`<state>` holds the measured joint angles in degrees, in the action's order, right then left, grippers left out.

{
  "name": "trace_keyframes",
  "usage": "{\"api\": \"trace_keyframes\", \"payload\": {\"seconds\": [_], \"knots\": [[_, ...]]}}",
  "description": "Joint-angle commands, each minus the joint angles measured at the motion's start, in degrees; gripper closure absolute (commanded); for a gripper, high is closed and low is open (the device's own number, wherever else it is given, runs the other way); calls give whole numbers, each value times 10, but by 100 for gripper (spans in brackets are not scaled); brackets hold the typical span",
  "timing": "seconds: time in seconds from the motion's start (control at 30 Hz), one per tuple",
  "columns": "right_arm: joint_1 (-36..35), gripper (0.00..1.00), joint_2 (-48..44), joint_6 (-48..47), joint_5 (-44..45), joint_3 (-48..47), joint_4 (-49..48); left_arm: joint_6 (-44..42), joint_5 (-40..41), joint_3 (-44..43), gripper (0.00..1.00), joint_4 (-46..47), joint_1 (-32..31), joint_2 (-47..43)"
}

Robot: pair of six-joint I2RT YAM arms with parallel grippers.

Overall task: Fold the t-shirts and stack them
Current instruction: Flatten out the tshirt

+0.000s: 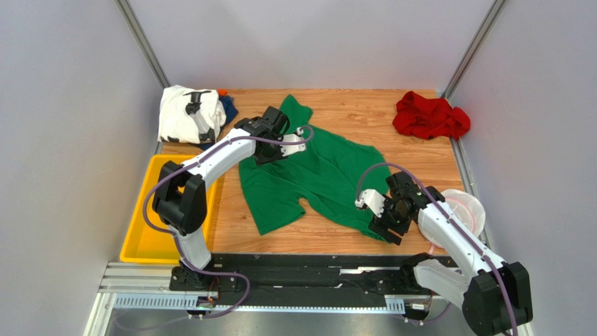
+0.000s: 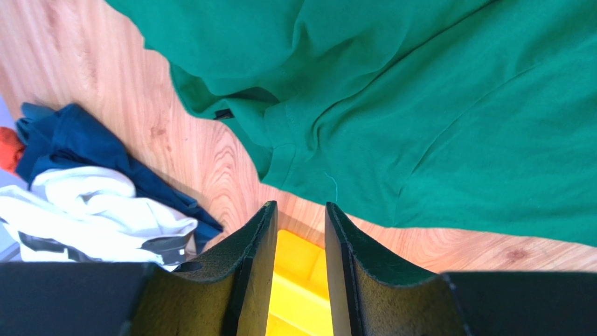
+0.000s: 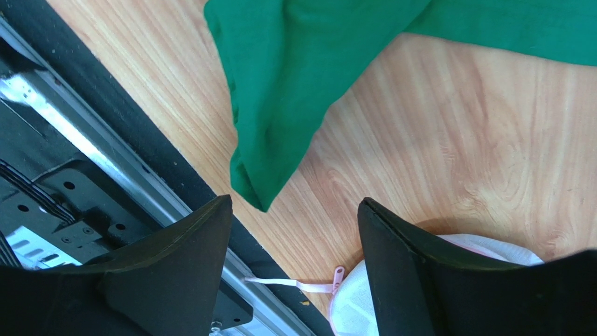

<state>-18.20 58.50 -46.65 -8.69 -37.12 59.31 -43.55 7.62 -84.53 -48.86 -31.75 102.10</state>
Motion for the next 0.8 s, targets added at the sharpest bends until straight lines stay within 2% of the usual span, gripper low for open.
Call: {"api": "trace_keyframes", "payload": {"seconds": [0.0, 0.2, 0.63, 0.77], "knots": [[-2, 31, -24, -44, -10, 14, 14, 18, 6, -25, 60, -3, -1, 16], [-2, 41, -26, -54, -22, 19, 11, 25, 20, -26, 61, -10, -1, 22], [-9, 48, 0, -56, -35, 20, 1, 18, 33, 2, 62, 3, -1, 16], [-9, 55, 13, -57, -38, 22, -14, 19, 28, 10, 62, 4, -1, 19]]}}
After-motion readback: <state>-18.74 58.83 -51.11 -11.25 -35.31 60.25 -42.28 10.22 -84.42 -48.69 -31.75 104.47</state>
